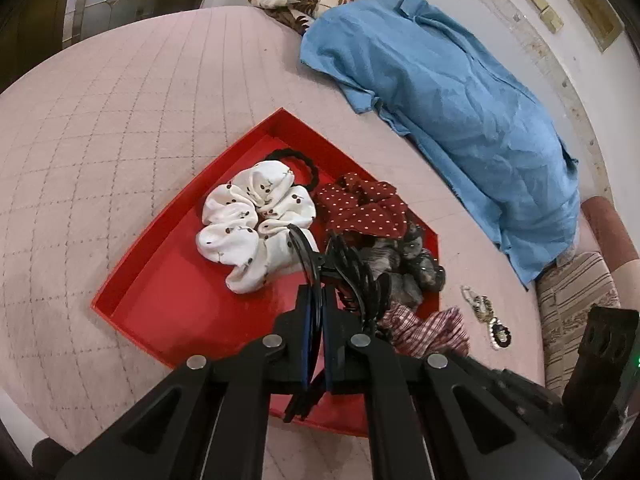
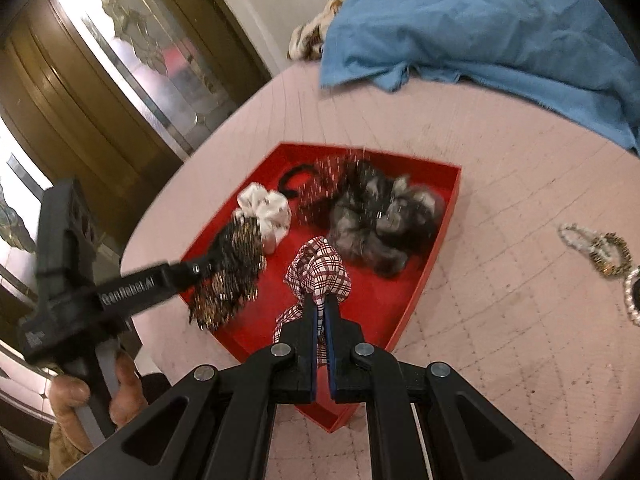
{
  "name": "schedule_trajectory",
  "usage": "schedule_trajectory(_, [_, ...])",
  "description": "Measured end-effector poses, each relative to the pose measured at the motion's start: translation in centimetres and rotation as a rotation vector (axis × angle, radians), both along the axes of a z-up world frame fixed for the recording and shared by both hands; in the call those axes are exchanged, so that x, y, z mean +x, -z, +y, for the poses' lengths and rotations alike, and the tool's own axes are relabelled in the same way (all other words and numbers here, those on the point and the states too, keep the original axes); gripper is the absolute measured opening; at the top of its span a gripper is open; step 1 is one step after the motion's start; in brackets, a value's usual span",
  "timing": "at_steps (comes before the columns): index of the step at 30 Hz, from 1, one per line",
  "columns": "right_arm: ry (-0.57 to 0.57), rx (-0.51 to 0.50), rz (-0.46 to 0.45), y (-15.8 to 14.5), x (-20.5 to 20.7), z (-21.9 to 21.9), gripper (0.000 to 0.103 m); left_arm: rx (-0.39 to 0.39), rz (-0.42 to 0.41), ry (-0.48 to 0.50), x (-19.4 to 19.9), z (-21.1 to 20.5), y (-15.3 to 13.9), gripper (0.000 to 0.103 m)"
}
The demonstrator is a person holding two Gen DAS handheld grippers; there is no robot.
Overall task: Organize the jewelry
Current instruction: 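Carry claw clip and plaid scrunchie into the red tray and release both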
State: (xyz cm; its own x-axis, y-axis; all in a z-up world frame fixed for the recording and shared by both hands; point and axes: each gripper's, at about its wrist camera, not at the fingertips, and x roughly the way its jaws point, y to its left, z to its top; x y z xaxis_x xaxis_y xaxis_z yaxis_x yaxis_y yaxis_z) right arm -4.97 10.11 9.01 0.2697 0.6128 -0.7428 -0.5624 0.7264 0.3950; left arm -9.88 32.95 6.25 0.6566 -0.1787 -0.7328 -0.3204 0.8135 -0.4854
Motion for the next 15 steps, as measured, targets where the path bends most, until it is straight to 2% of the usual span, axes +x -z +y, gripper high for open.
schedule_trajectory(4, [-0.022,-0.023,0.024,1.3,-0.1,0.8,0.004,0.042,0.033,-0.013,0.4,0.1,0.8,0.004])
schedule_trajectory(13, [-0.054,-0.059,0.056,3.1,-0.5,2.4,0.004,0.062,0.044,-0.023,0.3,0.1,1.1,0.004])
schedule_trajectory(15, [-0.061,-0.065,0.061,3.4,-0.6,2.7,0.004,0.052,0.040,-0.023,0.3,0.2,1.0,0.007])
